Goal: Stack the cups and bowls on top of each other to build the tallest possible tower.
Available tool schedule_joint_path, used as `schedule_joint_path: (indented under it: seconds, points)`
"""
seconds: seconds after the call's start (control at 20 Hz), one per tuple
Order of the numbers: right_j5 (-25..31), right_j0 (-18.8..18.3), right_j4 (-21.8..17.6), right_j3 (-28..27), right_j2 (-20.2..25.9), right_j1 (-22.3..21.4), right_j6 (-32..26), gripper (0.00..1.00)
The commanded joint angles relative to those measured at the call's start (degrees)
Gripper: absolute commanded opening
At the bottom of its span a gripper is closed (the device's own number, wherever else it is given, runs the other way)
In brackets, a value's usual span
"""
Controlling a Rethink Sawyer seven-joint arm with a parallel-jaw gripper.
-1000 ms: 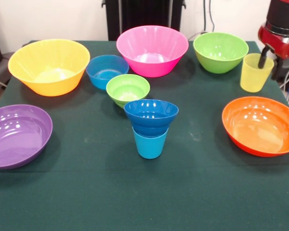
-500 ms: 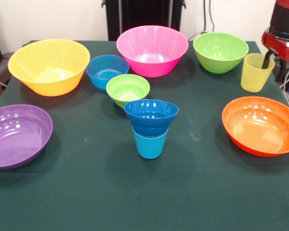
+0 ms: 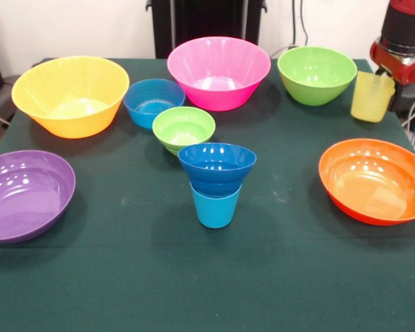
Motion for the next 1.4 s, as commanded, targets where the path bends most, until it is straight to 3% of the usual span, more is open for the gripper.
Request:
schedule_joint_path:
  seconds: [0.05, 0.3, 0.6, 1.15, 1.4]
  points:
    - [-4.8, -2.1, -2.7, 5.8, 8.0, 0.4, 9.7, 1.0]
    - [-7.1, -3.6, -4.0, 6.5, 9.4, 0.6, 9.9, 1.0]
    - [-5.9, -4.4, -3.9, 6.5, 9.4, -0.2, 9.3, 1.0]
    - [-1.2, -5.5, -3.7, 5.1, 6.6, -2.1, 7.0, 1.0]
    - [5.3, -2.5, -2.9, 1.7, 2.4, -2.4, 7.9, 1.0]
